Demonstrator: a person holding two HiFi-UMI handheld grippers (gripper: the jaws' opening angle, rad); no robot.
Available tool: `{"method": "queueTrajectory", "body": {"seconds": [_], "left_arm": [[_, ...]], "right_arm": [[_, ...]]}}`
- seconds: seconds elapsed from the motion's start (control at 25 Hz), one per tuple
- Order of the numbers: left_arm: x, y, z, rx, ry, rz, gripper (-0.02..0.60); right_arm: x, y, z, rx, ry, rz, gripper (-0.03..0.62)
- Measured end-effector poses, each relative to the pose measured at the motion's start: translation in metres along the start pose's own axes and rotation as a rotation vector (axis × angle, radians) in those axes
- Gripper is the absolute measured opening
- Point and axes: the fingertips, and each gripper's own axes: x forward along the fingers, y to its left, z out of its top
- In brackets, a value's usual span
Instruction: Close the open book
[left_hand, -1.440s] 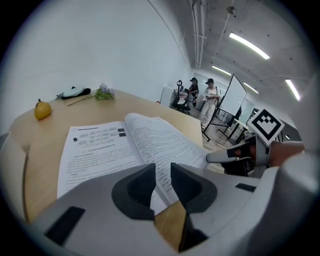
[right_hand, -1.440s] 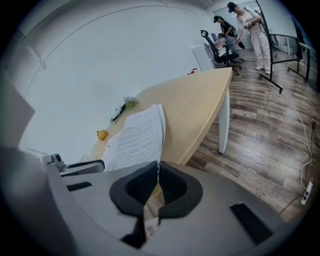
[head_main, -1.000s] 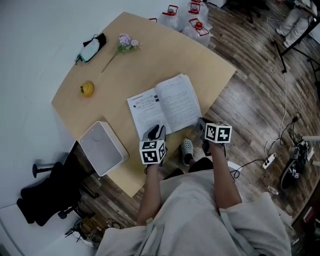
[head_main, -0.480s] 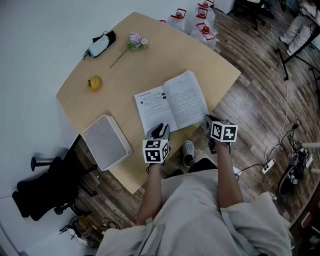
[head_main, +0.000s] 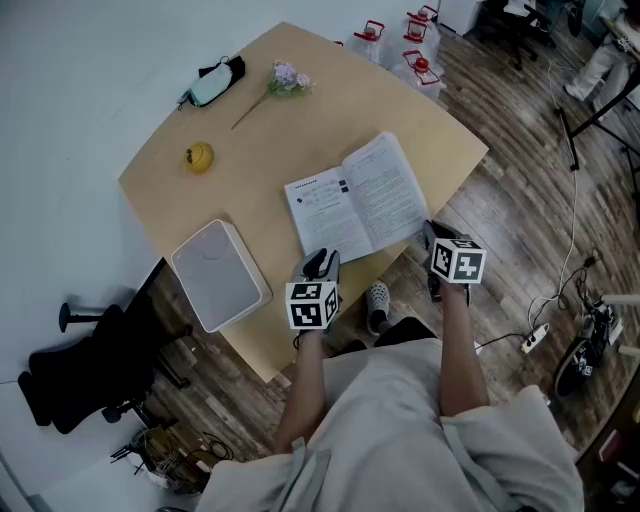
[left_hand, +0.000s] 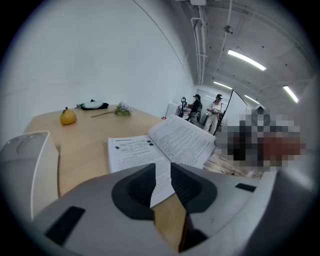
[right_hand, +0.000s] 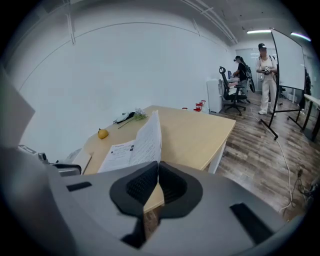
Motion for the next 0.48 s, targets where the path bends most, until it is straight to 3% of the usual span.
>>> {"method": "queueTrajectory", "body": {"seconds": [0.48], "left_arm": [[-0.041, 0.007, 0.007, -0.005, -0.089, 0.029, 0.09]], "right_arm": [[-0.02, 0.051, 0.011, -0.168, -0.025, -0.002, 0.017]]}}
